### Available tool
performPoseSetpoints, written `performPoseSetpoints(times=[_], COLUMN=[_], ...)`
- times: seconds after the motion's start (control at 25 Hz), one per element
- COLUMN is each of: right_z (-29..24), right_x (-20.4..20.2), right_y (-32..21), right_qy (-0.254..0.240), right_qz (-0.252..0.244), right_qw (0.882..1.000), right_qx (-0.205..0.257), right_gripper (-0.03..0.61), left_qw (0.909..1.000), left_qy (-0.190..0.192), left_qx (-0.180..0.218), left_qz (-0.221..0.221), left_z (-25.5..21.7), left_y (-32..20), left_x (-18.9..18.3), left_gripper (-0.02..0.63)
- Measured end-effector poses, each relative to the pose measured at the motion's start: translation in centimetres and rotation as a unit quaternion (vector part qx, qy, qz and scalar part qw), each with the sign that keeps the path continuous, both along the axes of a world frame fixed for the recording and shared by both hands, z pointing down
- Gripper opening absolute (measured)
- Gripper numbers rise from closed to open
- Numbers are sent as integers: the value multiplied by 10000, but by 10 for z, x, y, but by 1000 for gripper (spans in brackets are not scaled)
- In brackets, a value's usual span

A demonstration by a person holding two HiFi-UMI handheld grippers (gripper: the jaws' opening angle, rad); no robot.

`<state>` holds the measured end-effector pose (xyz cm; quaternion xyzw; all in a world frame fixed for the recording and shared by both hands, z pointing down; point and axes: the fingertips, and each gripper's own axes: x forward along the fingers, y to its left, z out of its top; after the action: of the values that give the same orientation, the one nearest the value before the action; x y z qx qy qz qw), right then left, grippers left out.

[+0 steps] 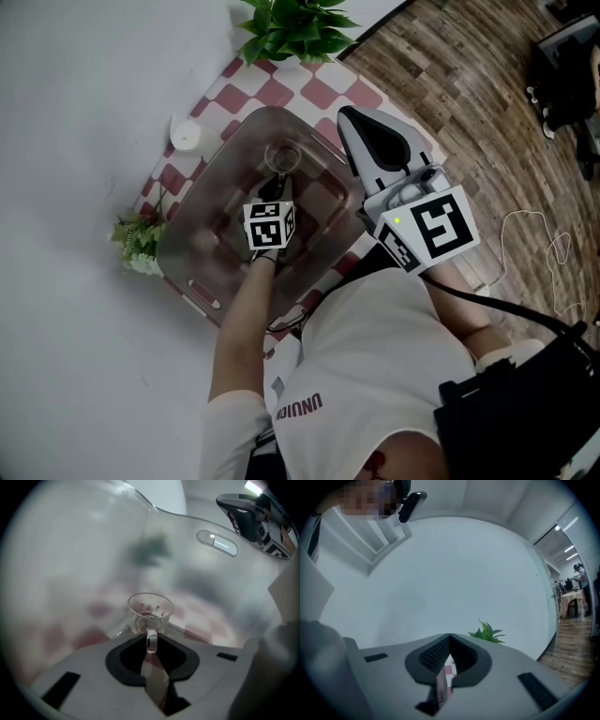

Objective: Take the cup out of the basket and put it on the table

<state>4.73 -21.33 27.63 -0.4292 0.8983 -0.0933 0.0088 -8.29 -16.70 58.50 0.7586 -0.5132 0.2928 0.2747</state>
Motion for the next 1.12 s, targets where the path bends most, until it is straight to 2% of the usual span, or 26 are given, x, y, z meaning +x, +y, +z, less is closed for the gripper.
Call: performPoseSetpoints(times=[0.44,0.72,1.12], right_z=[0,-1,-1], right_x=[1,1,1], right_y=[0,0,1], right_qy=[2,-22,-19], right_qz=[-5,-7,-4], right_qw=[10000,10000,10000], right_qx=[11,31,41], right_gripper=[17,17,17], left_qw=[9998,9982,9981], left_qy=[-165,-383,-277], left_qx=[126,356,457], left_qz=[49,283,302], left_z=[-3,-12,-21], left_y=[1,-2,-3], left_x=[-3,-3,-2], left_gripper=[61,60,60])
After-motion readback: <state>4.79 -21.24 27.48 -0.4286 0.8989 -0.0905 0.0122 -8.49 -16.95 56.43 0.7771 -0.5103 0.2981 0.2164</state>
